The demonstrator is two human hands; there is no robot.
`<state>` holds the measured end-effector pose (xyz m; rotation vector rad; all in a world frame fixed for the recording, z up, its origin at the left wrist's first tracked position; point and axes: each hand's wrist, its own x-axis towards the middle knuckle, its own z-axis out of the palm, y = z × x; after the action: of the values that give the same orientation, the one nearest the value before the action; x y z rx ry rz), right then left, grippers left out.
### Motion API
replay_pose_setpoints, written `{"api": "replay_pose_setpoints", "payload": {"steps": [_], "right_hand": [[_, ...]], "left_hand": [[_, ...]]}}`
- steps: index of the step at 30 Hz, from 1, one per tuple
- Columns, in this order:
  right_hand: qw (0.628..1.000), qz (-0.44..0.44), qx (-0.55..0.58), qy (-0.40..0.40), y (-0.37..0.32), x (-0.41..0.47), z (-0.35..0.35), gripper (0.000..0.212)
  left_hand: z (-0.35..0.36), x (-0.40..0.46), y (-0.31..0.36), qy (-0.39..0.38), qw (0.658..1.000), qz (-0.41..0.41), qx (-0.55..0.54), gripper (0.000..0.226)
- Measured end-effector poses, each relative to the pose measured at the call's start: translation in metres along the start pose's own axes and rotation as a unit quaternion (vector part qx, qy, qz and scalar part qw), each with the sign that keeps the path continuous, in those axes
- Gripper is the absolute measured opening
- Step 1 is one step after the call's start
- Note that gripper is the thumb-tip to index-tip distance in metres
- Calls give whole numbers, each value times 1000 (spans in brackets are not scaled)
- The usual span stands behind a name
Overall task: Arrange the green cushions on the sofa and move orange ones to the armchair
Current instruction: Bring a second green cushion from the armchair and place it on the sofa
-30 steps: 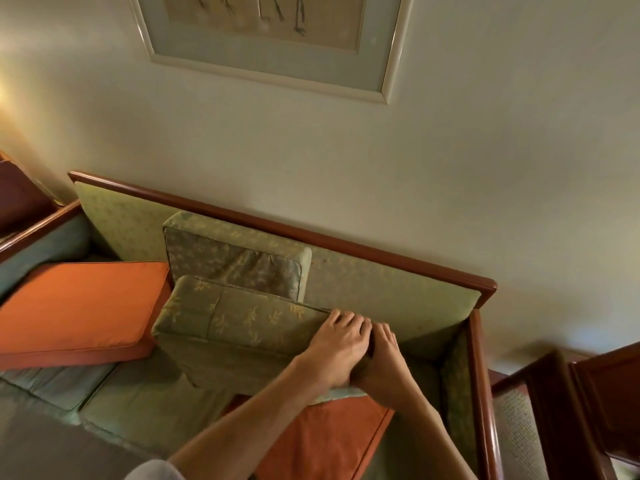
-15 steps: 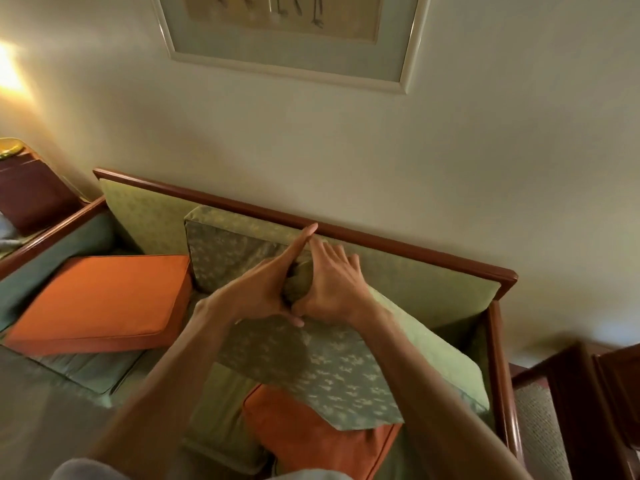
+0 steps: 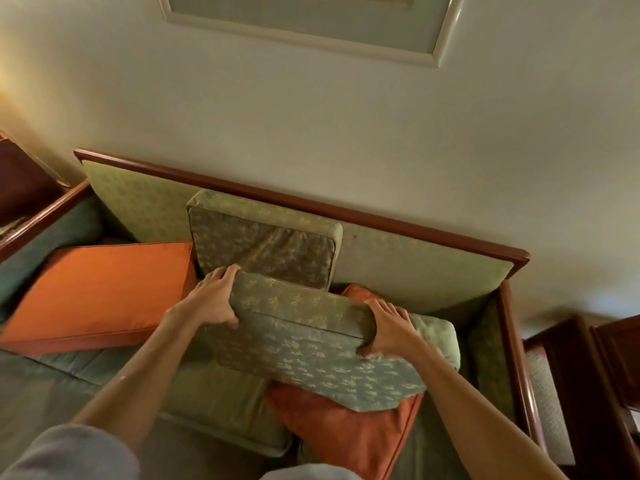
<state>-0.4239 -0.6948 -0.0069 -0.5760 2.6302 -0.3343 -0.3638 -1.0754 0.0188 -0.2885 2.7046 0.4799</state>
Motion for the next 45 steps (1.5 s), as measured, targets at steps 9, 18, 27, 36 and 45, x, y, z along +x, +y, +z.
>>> {"api": "replay_pose_setpoints", "payload": {"steps": [9,18,27,36,45], "right_hand": [[997,-10,-80,14,-47,21,31,122],[996,-32,-68,37,-52,53,27,102],[994,-79,-40,63,-84,118,-10,93],[994,-73,-29,81,-163,234,-24,91],[999,22,-22,11,-170,335,15,102]], "left_hand": [[62,21,60,-9,975,125,181,136],[52,41,49,0,982,98,164,118],[-3,85,10,23,986,90,138,110],[-71,175,-79,49,986,100,122,110],[-36,291,-134,-45,991,89,88,115]]}}
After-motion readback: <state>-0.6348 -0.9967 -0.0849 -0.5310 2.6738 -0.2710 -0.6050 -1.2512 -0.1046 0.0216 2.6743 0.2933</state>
